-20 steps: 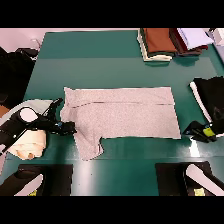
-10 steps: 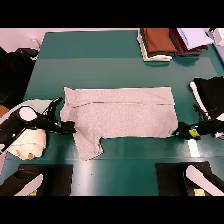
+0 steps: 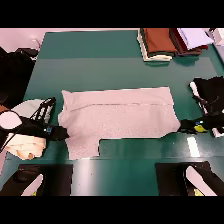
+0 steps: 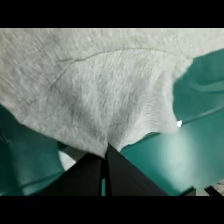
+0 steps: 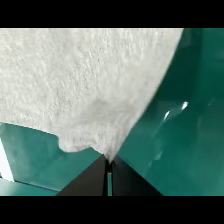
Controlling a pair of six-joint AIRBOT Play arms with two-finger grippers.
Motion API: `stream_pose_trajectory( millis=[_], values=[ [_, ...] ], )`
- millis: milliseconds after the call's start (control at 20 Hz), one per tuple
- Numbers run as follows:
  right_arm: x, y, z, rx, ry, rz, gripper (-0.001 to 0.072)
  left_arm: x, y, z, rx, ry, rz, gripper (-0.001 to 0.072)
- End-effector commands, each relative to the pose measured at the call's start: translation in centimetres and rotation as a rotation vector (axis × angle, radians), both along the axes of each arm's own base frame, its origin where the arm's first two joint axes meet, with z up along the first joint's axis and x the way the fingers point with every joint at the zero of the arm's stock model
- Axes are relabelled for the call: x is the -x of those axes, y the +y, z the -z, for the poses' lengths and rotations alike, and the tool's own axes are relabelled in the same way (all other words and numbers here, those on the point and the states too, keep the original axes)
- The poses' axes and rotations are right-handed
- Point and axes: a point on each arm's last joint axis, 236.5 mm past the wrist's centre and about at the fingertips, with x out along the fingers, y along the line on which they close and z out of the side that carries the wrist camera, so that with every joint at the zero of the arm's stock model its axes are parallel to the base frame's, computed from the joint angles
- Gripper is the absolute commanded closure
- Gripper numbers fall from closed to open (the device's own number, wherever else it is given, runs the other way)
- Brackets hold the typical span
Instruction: Fold the shirts.
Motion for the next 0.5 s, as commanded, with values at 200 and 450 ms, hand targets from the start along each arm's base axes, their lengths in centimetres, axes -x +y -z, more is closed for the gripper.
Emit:
stream_pose_trajectory(
  millis=[200,450],
  values=[
    [-2.4,-2.3,-5.1,0.130,-0.130,-0.016,0.0698,-4.7,2.6,-3.8,-0.098,-0.234,-0.088,0.0689],
    [-10.7,-1.5,-4.5,0.133,-0.160,-0.072,0.0698,-11.4,4.2,-3.2,-0.183,-0.297,-0.142,0.0688]
  ],
)
